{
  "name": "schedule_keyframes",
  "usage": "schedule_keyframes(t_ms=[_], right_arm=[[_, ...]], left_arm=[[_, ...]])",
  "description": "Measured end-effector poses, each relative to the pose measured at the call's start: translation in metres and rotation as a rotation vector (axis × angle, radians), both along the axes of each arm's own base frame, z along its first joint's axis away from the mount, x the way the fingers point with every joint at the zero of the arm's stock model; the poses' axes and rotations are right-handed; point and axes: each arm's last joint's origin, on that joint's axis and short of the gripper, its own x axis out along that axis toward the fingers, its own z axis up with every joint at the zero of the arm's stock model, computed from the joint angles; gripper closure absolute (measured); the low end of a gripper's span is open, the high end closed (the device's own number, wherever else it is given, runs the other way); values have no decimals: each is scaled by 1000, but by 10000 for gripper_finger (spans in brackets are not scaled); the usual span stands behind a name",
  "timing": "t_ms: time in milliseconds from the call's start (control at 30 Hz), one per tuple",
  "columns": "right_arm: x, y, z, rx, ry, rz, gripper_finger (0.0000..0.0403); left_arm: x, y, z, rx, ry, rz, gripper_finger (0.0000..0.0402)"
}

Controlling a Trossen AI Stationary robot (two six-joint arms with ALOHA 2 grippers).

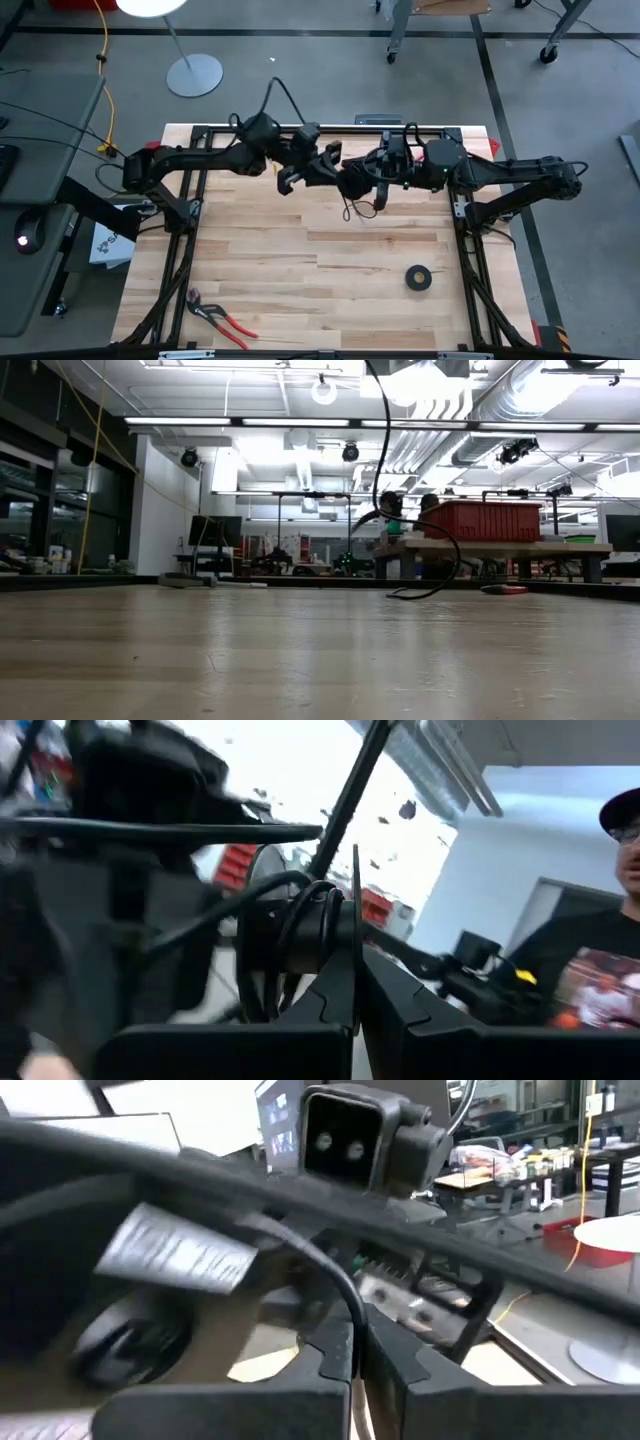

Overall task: Coil cords
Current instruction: Coil the black wire on the black spool

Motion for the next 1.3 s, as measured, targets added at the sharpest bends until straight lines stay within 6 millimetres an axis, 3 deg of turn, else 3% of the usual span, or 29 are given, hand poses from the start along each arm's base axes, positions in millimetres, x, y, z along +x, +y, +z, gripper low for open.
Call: schedule_keyframes(t_ms=[167,433,567,800,1300], right_arm=[[0,0,1,25,-9,13,403],[2,1,-2,29,2,42,403],[2,2,-8,18,75,47,403],[2,4,-12,19,113,51,403],[2,5,-20,7,189,80,403]], left_arm=[[-2,3,3,8,-33,25,401],[-5,12,24,91,-149,108,401],[-17,23,35,142,-182,158,401],[-30,39,36,184,-68,223,401],[-49,39,34,242,111,291,401]])
